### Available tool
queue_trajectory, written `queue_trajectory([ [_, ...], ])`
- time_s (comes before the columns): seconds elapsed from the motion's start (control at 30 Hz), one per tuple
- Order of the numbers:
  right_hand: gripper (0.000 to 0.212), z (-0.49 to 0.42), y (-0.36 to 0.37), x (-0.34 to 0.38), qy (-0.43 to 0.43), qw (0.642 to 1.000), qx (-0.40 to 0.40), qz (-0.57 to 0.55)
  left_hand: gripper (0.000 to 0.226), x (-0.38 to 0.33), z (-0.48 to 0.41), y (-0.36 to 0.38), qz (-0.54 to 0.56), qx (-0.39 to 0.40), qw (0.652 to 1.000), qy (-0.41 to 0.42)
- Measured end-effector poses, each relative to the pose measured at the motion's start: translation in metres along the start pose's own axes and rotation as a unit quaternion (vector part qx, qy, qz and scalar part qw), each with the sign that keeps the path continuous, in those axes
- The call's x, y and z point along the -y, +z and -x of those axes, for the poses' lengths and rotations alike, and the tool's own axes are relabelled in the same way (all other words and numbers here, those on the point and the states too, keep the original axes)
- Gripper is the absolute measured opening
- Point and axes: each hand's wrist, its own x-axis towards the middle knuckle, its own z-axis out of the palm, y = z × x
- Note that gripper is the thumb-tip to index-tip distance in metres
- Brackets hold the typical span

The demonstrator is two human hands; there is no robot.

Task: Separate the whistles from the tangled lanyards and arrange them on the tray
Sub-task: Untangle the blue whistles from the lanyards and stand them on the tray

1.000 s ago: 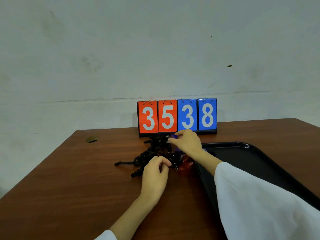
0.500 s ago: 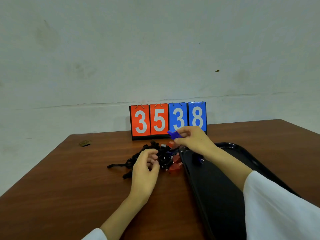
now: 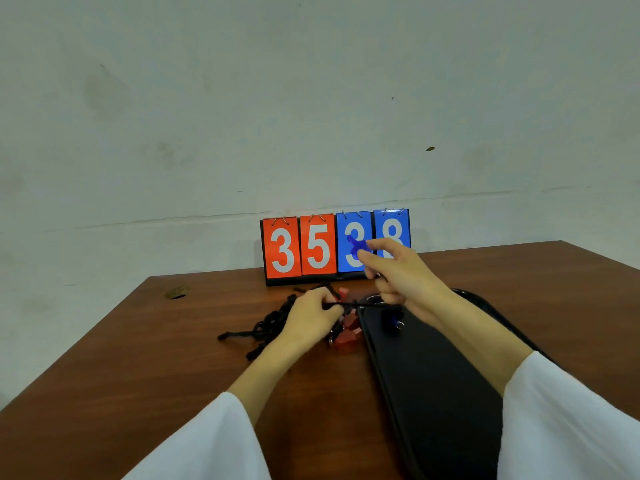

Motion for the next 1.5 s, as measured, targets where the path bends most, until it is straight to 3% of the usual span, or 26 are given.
queue_trajectory([
  [0.13,0.025,0.006,-0.025,-0.004,0.051,0.986,0.032,0.158,0.011,0.001,-0.017,-0.014,-0.008,-0.02,0.999,-0.027],
  [0.23,0.023,0.01,-0.033,-0.015,0.043,0.943,0.051,0.327,0.016,-0.005,-0.025,-0.02,0.064,-0.015,0.996,-0.058],
  [0.3,0.02,0.015,-0.033,-0.018,0.068,0.926,0.105,0.356,0.012,-0.007,-0.028,-0.02,0.083,-0.001,0.993,-0.081],
  [0.4,0.018,0.021,-0.038,-0.015,0.124,0.946,0.221,0.202,0.01,-0.002,-0.034,-0.014,0.029,-0.005,0.995,-0.097],
  [0.47,0.024,0.021,-0.047,-0.013,0.125,0.958,0.257,0.024,0.015,0.002,-0.034,-0.009,0.028,0.009,0.994,-0.108],
  [0.53,0.041,0.018,-0.053,-0.01,0.128,0.932,0.276,-0.198,0.02,0.009,-0.033,-0.004,0.017,0.01,0.993,-0.115],
  [0.6,0.043,0.016,-0.055,-0.003,0.104,0.91,0.253,-0.31,0.021,0.017,-0.031,-0.002,0.024,-0.004,0.993,-0.118],
  [0.67,0.028,0.017,-0.051,0.006,0.065,0.917,0.206,-0.336,0.019,0.024,-0.027,-0.002,0.051,-0.02,0.993,-0.105],
  [0.77,0.024,0.016,-0.048,0.02,0.006,0.913,0.138,-0.383,0.015,0.033,-0.02,-0.007,0.078,-0.052,0.993,-0.073],
  [0.93,0.013,0.005,-0.046,0.023,-0.057,0.961,0.019,-0.269,0.043,0.026,-0.001,-0.02,0.267,-0.047,0.957,-0.102],
  [1.03,0.01,0.004,-0.034,0.02,-0.049,0.973,0.044,-0.223,0.052,0.011,0.01,-0.021,0.35,-0.023,0.932,-0.089],
  [1.2,0.011,0.008,-0.002,0.029,-0.062,0.984,0.082,-0.144,0.037,-0.045,0.021,-0.019,0.501,0.085,0.861,0.01],
  [1.33,0.015,0.005,0.006,0.046,-0.098,0.979,0.045,-0.17,0.026,-0.079,0.021,-0.021,0.483,0.115,0.867,0.043],
  [1.5,0.015,0.0,-0.003,0.069,-0.171,0.963,-0.022,-0.208,0.016,-0.059,0.018,-0.024,0.413,0.102,0.905,-0.017],
])
